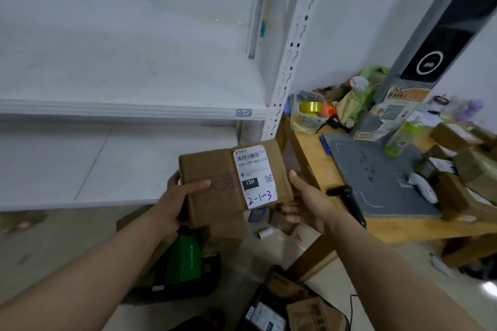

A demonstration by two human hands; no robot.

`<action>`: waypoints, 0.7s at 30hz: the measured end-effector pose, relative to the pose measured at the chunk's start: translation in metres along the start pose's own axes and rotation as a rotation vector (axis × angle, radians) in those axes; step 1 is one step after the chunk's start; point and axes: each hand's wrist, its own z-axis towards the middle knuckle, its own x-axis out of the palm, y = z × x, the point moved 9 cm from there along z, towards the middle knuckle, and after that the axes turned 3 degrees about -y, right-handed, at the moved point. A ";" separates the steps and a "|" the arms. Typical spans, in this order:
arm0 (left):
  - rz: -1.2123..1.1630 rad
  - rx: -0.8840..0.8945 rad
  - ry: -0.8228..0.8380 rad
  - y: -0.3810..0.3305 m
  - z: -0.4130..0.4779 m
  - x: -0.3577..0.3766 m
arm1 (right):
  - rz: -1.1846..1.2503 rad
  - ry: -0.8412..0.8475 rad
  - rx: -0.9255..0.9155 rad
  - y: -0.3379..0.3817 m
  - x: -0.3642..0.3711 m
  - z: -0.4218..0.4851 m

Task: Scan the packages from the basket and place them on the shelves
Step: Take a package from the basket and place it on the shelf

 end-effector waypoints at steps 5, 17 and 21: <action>-0.165 0.071 -0.045 -0.020 -0.078 -0.059 | 0.070 0.233 -0.131 0.027 0.078 -0.051; -0.465 0.116 -0.087 -0.075 -0.185 -0.240 | -0.024 0.491 -0.318 0.099 0.310 -0.151; -0.391 0.108 -0.218 -0.098 -0.203 -0.353 | -0.167 0.527 -0.366 0.121 0.424 -0.174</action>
